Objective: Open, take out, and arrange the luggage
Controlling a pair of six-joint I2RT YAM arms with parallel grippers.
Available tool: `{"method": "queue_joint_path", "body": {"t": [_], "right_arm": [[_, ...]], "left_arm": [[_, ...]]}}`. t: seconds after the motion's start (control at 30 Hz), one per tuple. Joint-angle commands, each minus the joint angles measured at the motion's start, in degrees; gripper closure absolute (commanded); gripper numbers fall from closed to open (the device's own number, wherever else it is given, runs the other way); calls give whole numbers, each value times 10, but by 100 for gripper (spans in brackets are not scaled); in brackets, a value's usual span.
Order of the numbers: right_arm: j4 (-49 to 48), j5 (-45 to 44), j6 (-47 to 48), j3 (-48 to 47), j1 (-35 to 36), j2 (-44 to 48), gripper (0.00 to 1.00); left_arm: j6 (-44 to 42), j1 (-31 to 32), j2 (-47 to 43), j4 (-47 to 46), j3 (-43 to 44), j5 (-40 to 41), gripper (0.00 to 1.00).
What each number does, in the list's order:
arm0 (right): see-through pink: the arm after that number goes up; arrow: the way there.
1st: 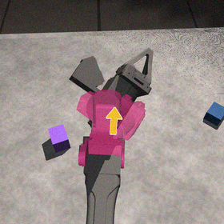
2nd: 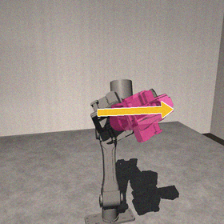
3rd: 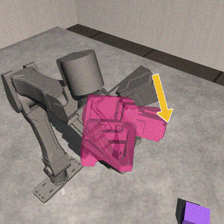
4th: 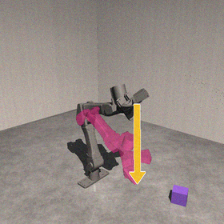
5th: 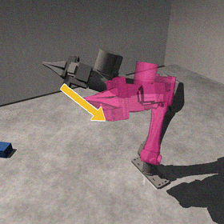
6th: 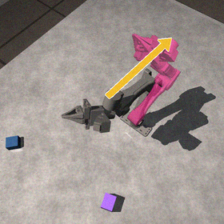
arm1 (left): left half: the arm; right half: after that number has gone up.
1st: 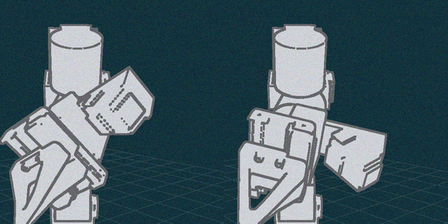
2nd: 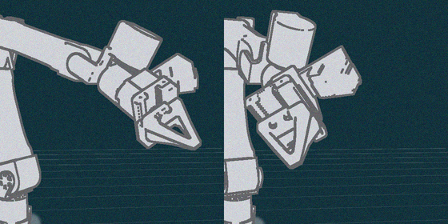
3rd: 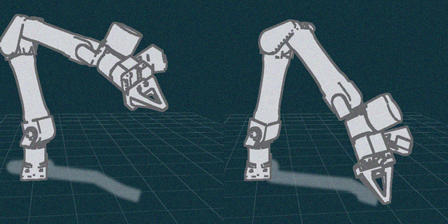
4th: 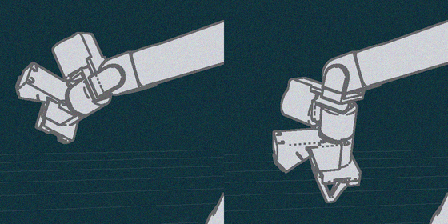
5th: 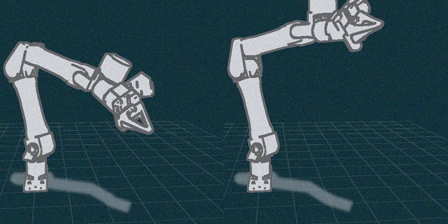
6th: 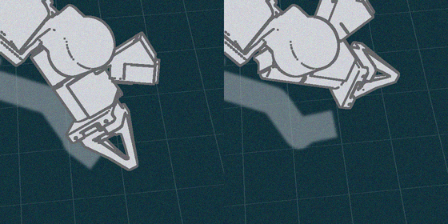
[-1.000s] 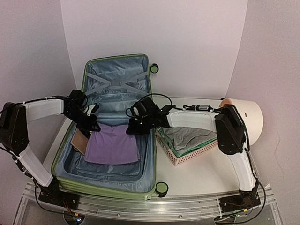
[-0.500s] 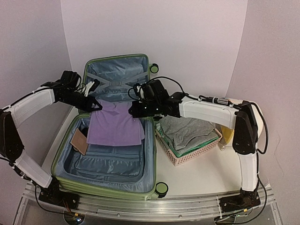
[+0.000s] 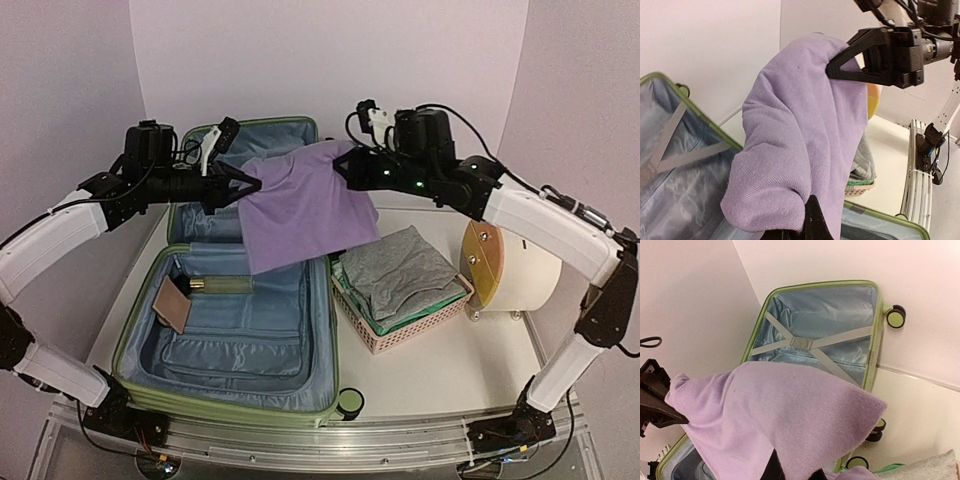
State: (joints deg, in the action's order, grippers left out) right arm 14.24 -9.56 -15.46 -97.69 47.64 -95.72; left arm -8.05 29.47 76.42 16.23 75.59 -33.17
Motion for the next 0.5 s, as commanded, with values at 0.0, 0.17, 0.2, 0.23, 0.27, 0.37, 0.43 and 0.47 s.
{"method": "queue_joint_path", "body": {"t": [0.0, 0.17, 0.2, 0.23, 0.27, 0.37, 0.43, 0.47], "right_arm": [[-15, -37, 29, 50, -20, 82, 100], [38, -84, 36, 104, -39, 166, 100], [50, -93, 39, 112, -42, 180, 100], [60, -100, 42, 120, -44, 199, 100], [69, -107, 45, 128, -45, 211, 100], [94, -129, 52, 146, -51, 237, 100], [107, -143, 57, 167, -57, 257, 100], [111, -146, 58, 172, -61, 262, 100]], "left_arm": [[44, 65, 3, -119, -5, 57, 100], [108, 155, 32, -160, 0, 117, 100], [111, 173, 38, -172, 2, 123, 100], [116, 190, 45, -178, 7, 134, 100], [120, 207, 52, -180, 10, 138, 100], [145, 237, 73, -184, 19, 146, 100], [159, 255, 88, -191, 23, 149, 100], [164, 257, 92, -194, 23, 149, 100]]}}
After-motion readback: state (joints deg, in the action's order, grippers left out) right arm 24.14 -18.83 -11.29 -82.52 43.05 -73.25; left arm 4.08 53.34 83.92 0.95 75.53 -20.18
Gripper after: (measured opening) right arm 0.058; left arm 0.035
